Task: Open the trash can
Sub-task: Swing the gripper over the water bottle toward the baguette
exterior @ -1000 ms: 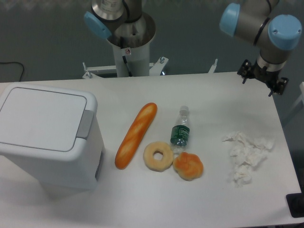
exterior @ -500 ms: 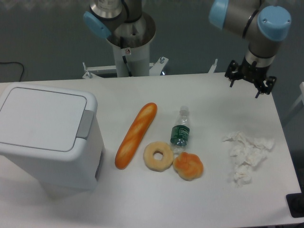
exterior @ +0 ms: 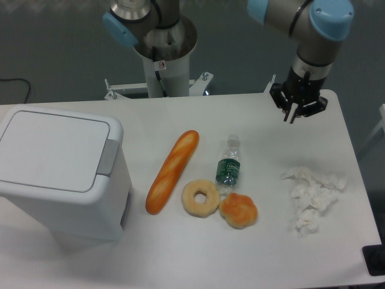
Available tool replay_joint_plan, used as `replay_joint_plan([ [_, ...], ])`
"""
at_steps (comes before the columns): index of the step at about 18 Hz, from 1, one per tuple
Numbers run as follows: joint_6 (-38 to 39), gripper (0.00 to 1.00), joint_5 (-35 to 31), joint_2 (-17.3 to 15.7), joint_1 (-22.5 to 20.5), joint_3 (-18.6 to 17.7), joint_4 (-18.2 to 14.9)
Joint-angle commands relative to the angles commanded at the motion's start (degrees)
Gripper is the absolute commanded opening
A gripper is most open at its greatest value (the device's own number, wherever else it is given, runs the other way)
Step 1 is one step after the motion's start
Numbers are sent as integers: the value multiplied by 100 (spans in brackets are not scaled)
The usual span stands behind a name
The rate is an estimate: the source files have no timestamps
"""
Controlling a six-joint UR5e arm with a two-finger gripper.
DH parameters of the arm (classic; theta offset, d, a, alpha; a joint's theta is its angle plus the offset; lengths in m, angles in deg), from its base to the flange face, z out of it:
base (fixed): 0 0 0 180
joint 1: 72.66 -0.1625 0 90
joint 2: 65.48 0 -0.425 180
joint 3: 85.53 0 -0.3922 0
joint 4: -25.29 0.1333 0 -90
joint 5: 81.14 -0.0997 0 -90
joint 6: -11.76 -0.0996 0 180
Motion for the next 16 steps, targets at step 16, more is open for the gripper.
replay_joint_plan([
  [16,2032,9,782,-334,950,211,-36],
])
